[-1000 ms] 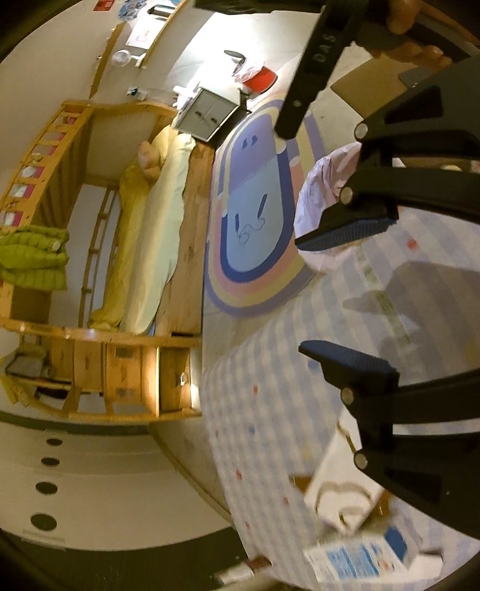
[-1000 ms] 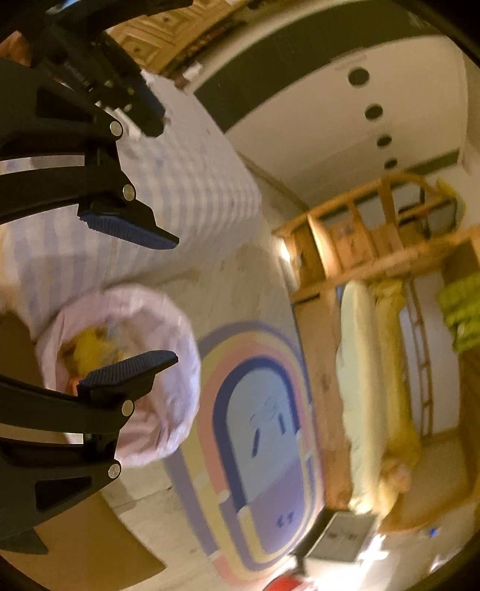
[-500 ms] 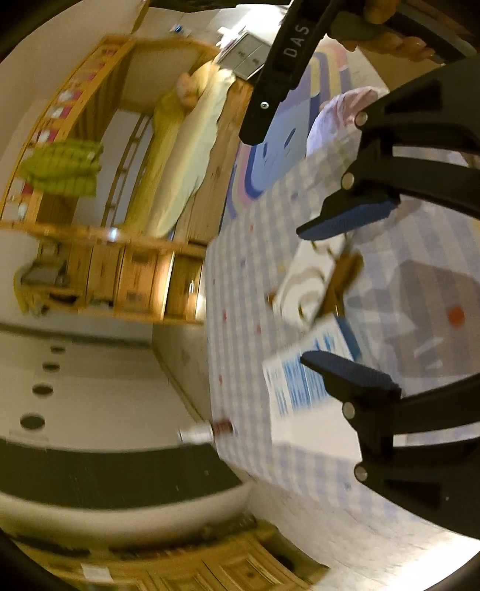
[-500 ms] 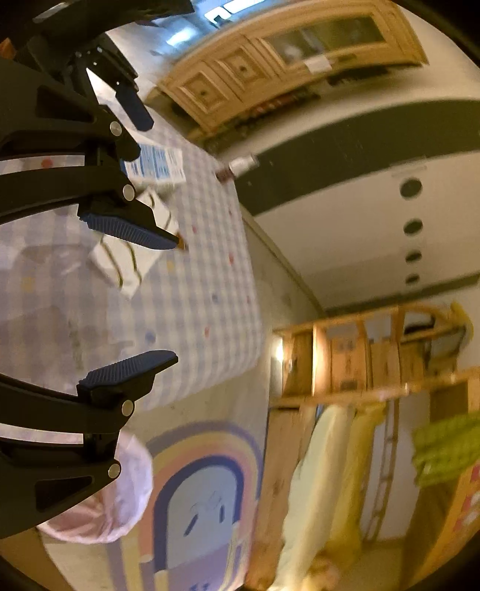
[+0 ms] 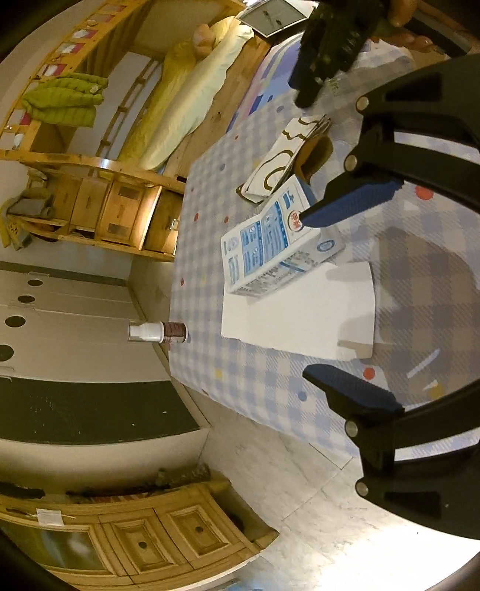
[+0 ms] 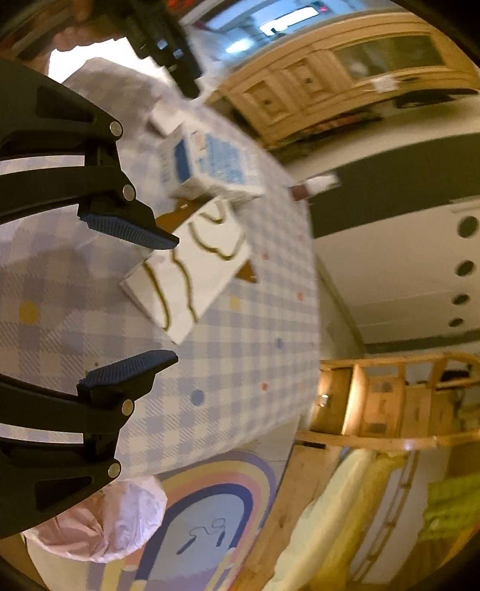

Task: Collect trash
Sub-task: 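Move both open tools back over the table, then grasp the white-and-brown paper bag with the right tool and lift it, then grasp the white Yili milk carton with the left tool while the right tool holds the paper bag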

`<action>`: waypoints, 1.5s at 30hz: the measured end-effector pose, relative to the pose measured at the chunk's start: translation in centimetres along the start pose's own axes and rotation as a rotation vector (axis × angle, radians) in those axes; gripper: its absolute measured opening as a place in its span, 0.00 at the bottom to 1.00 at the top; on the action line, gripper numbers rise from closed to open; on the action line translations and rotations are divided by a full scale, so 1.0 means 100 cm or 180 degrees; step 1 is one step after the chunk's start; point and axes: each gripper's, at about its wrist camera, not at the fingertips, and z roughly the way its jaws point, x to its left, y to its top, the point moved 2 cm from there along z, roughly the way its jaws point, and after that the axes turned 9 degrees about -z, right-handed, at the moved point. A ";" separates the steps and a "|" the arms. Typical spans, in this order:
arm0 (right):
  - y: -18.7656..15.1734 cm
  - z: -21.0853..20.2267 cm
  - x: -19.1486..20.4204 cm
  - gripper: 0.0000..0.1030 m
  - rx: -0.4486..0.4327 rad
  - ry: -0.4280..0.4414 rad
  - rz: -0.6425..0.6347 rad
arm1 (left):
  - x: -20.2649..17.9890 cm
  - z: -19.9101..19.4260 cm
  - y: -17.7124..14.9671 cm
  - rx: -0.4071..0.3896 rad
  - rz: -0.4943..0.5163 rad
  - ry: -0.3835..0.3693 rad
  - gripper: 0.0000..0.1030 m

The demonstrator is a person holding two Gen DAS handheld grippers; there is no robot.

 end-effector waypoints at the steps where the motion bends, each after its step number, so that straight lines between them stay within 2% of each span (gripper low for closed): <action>1: -0.001 0.003 0.004 0.56 0.0053 -0.0038 -0.0090 | -0.002 0.001 0.000 0.0003 0.0016 -0.0005 0.72; 5: -0.005 0.010 0.017 0.55 0.0118 -0.0204 -0.0389 | -0.007 0.006 -0.001 0.0023 0.0031 -0.0018 0.72; 16: -0.009 0.027 0.035 0.55 0.0313 -0.0293 -0.0752 | -0.011 0.011 0.001 0.0062 -0.0078 -0.0058 0.72; 20: -0.005 0.036 0.048 0.52 0.0278 -0.0392 -0.0993 | -0.011 0.010 0.000 0.0070 -0.0105 -0.0060 0.72; 21: -0.004 0.037 0.047 0.50 0.0264 -0.0404 -0.1030 | -0.011 0.010 0.000 0.0070 -0.0105 -0.0060 0.72; 23: -0.004 0.038 0.051 0.37 0.0242 -0.0370 -0.1084 | -0.011 0.010 0.000 0.0075 -0.0102 -0.0055 0.72; 24: -0.004 0.038 0.052 0.34 0.0237 -0.0339 -0.1101 | -0.011 0.010 -0.001 0.0080 -0.0105 -0.0054 0.72; 26: -0.004 0.038 0.053 0.16 0.0241 -0.0319 -0.1127 | -0.011 0.009 -0.002 0.0089 -0.0108 -0.0069 0.72; 27: -0.003 0.038 0.053 0.10 0.0241 -0.0310 -0.1116 | -0.012 0.009 -0.002 0.0089 -0.0104 -0.0073 0.72; 29: 0.000 0.032 0.053 0.03 0.0164 -0.0289 -0.1042 | -0.013 0.009 -0.003 0.0087 -0.0081 -0.0081 0.72; 33: 0.010 -0.001 0.034 0.02 -0.0256 -0.0077 -0.0521 | -0.017 0.008 -0.007 0.0081 -0.0041 -0.0089 0.78; 37: 0.010 -0.024 0.008 0.02 -0.0499 0.0248 0.0082 | -0.026 0.011 -0.011 0.0100 0.0020 -0.0046 0.86; 40: 0.009 -0.025 -0.005 0.02 -0.0500 0.0394 0.0347 | -0.036 0.016 -0.015 0.0122 0.0082 0.0002 0.88; 45: 0.010 -0.020 -0.011 0.02 -0.0411 0.0399 0.0485 | -0.056 0.024 -0.014 0.0052 0.0218 0.0091 0.88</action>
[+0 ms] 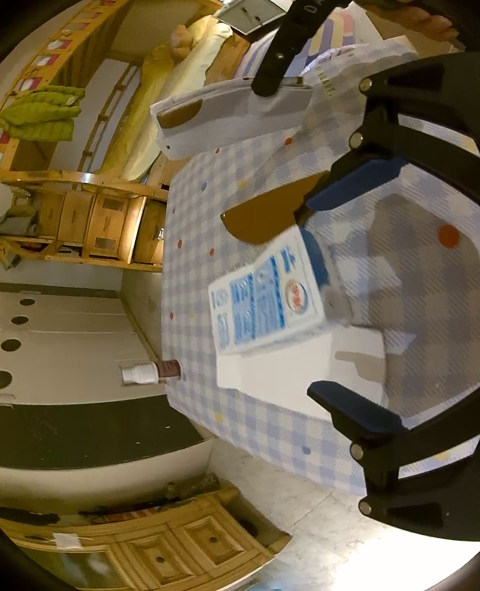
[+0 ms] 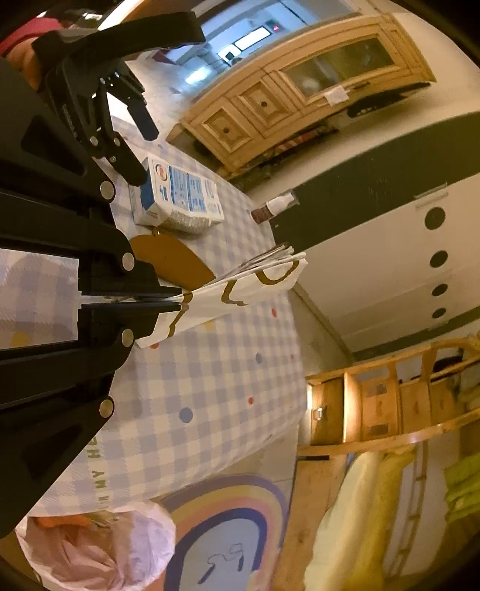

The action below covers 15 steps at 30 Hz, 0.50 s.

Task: Collect trash
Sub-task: 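Grasp the white Yili milk carton with the left tool while the right tool holds the paper bag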

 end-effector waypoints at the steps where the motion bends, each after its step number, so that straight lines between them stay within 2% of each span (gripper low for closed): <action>1: 0.000 0.001 0.000 0.02 0.0017 -0.0027 0.0001 | -0.004 0.003 0.001 -0.0008 0.0027 0.0038 0.88; 9: -0.002 -0.003 -0.015 0.02 -0.0023 0.0039 0.0176 | -0.019 0.025 0.003 0.0094 0.0111 0.0287 0.87; 15: -0.004 -0.005 -0.023 0.02 -0.0017 0.0044 0.0235 | -0.017 0.030 0.001 0.0144 0.0098 0.0370 0.71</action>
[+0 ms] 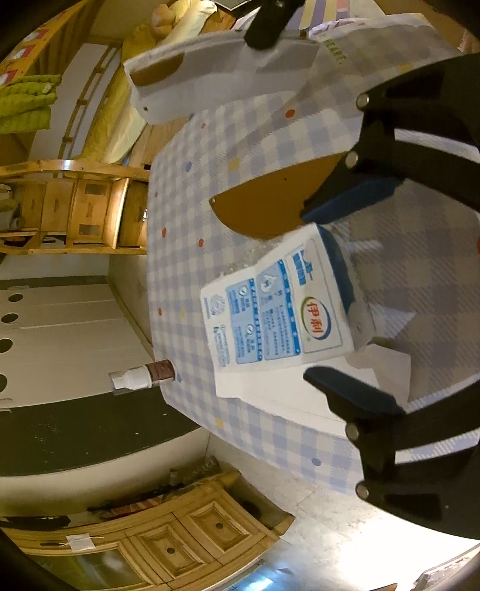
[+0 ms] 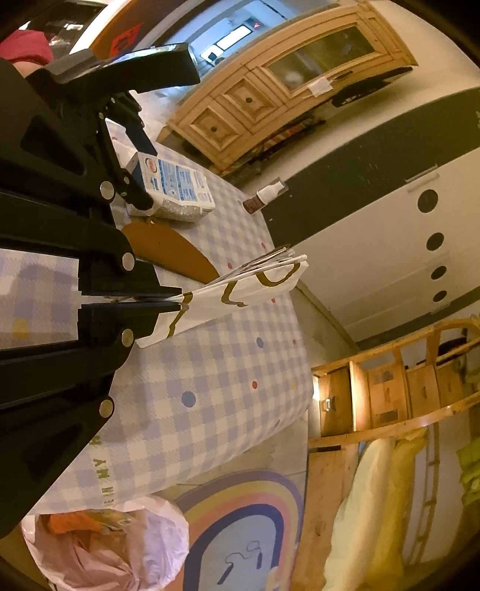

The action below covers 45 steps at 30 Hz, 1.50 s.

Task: Collect trash
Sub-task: 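Grasp the white Yili milk carton with the left tool while the right tool holds the paper bag, then carry the carton and paper bag over the pink trash bag and open both tools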

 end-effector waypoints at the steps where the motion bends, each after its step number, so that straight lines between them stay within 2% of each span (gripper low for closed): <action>1: 0.000 0.000 0.000 0.02 0.0002 0.0002 0.0008 | 0.001 0.002 -0.001 0.0039 -0.0005 0.0015 0.67; 5: -0.001 -0.001 -0.002 0.02 0.0004 0.0007 0.0014 | 0.008 -0.005 -0.001 0.0008 -0.0070 -0.0053 0.65; 10: -0.001 -0.003 -0.003 0.02 -0.0040 0.0025 0.0023 | 0.021 -0.058 0.008 -0.0451 -0.0288 -0.0683 0.65; 13: -0.002 -0.004 -0.005 0.02 -0.0055 0.0020 0.0042 | 0.018 -0.078 0.005 -0.0614 -0.0238 -0.0883 0.65; 20: -0.006 -0.015 -0.013 0.02 -0.0123 -0.0035 0.0092 | -0.012 -0.080 -0.002 -0.0536 -0.0032 -0.0994 0.65; 27: -0.008 -0.042 -0.037 0.02 -0.0316 -0.0180 0.0292 | -0.049 -0.083 -0.006 -0.0551 0.0184 -0.1125 0.65; 34: -0.015 -0.084 -0.070 0.02 -0.0474 -0.0498 0.0487 | -0.097 -0.091 -0.011 -0.0628 0.0539 -0.1262 0.66; 45: -0.038 -0.138 -0.120 0.02 -0.0477 -0.0844 0.0689 | -0.174 -0.086 -0.033 -0.0413 0.1004 -0.1733 0.66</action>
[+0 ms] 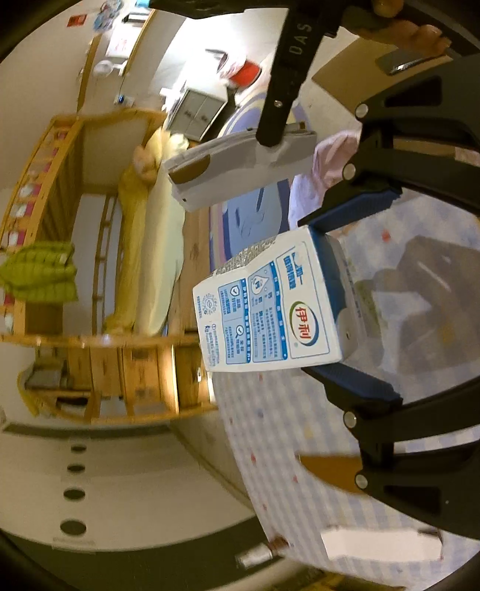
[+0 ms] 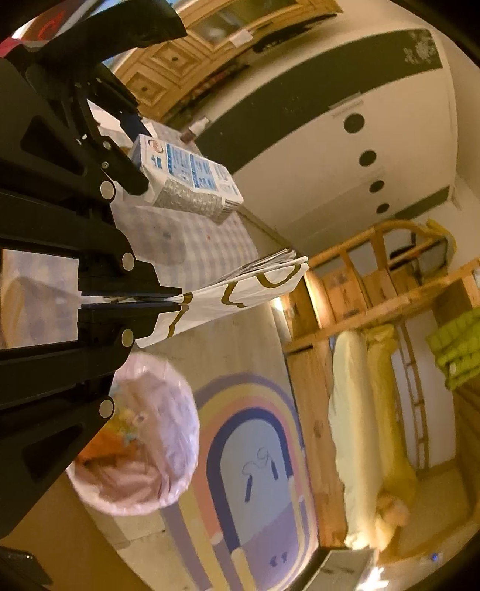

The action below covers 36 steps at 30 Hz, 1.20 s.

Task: Collect trash
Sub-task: 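Carry the carton and paper bag over the pink trash bag and open both tools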

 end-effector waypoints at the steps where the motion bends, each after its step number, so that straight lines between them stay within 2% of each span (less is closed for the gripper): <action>1: -0.003 -0.002 -0.007 0.02 0.0005 -0.0045 0.0024 | -0.007 0.005 0.000 0.0026 0.0019 -0.0055 0.66; 14: -0.032 -0.006 -0.101 0.02 0.0183 -0.0416 0.0502 | -0.083 0.070 -0.009 0.0320 0.0256 -0.0457 0.66; 19: -0.040 0.009 -0.125 0.02 0.0291 -0.0460 0.0625 | -0.098 0.090 -0.011 0.0383 0.0336 -0.0524 0.66; 21: -0.042 0.015 -0.132 0.07 0.0314 -0.0458 0.0656 | -0.099 0.094 -0.010 0.0376 0.0320 -0.0557 0.67; 22: -0.043 0.019 -0.136 0.08 0.0332 -0.0490 0.0673 | -0.099 0.095 -0.009 0.0361 0.0307 -0.0558 0.71; 23: -0.044 0.022 -0.140 0.13 0.0357 -0.0494 0.0713 | -0.098 0.096 -0.007 0.0345 0.0292 -0.0547 0.81; 24: -0.045 0.024 -0.141 0.16 0.0362 -0.0486 0.0740 | -0.097 0.095 -0.006 0.0308 0.0269 -0.0522 0.83; 26: -0.048 0.023 -0.146 0.21 0.0356 -0.0522 0.0778 | -0.093 0.093 -0.004 0.0298 0.0229 -0.0498 0.84; 36: -0.037 0.010 -0.120 0.22 0.0269 -0.0518 0.0598 | -0.052 0.066 0.006 0.0199 0.0031 -0.0154 0.83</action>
